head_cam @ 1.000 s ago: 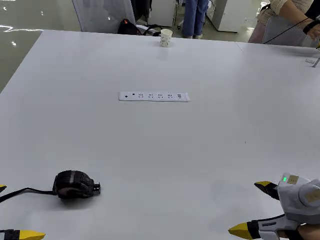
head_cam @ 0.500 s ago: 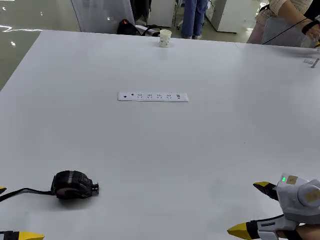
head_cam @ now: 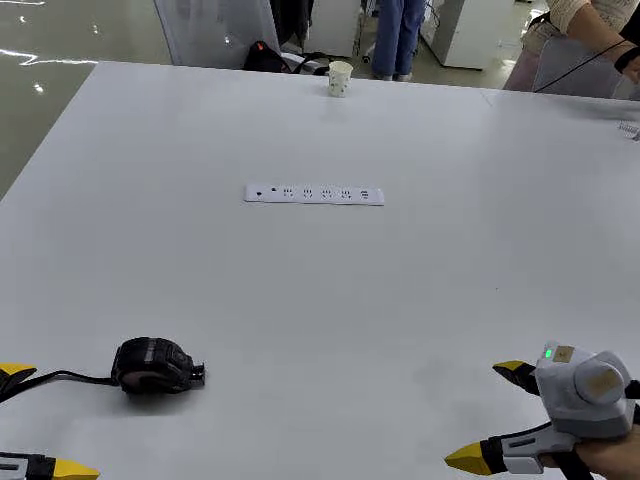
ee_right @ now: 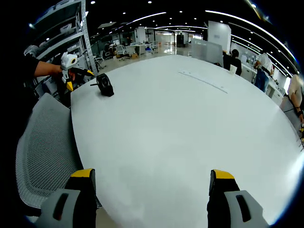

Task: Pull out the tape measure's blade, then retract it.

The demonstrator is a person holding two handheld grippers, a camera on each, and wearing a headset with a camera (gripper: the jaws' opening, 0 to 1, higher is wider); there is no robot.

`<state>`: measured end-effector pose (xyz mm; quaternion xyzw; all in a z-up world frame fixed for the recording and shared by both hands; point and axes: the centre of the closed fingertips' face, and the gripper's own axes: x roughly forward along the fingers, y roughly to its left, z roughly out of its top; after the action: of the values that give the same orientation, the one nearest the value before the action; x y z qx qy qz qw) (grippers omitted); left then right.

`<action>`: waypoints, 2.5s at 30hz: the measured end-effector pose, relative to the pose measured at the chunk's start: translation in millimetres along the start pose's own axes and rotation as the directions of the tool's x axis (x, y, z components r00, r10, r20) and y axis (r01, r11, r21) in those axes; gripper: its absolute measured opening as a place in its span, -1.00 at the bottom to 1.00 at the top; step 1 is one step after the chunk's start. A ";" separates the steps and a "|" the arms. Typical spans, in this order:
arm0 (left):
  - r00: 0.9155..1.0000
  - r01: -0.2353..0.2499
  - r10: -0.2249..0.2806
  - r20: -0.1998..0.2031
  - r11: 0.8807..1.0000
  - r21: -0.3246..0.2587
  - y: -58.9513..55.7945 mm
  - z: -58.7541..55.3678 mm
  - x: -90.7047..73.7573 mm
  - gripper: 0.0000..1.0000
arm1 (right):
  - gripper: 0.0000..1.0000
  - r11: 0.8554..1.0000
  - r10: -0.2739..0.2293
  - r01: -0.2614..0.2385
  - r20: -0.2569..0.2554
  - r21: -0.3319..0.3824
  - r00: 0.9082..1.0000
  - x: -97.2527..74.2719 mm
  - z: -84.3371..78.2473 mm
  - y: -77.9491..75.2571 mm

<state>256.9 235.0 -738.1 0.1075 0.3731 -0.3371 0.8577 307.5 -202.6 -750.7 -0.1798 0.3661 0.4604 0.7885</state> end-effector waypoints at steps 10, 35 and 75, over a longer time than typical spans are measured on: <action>0.997 0.047 -0.037 -0.071 0.989 0.141 9.0 20.2 14.3 0.98 | 0.98 0.991 0.064 -0.056 0.062 -0.121 0.996 24.4 36.0 13.6; 0.946 0.236 -0.120 -0.301 0.893 0.384 5.7 25.9 40.7 0.98 | 0.98 0.953 0.195 -0.185 0.017 -0.241 0.981 72.8 71.7 28.3; 0.899 0.335 -0.123 -0.420 0.811 0.480 0.6 50.4 96.8 -0.36 | 0.98 0.913 0.289 -0.265 0.032 -0.309 0.957 117.7 117.2 58.2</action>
<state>333.8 165.2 -771.9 0.3597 0.4274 -0.5048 0.6581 342.2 -30.1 -756.8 -0.2265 0.2825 0.6245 0.6921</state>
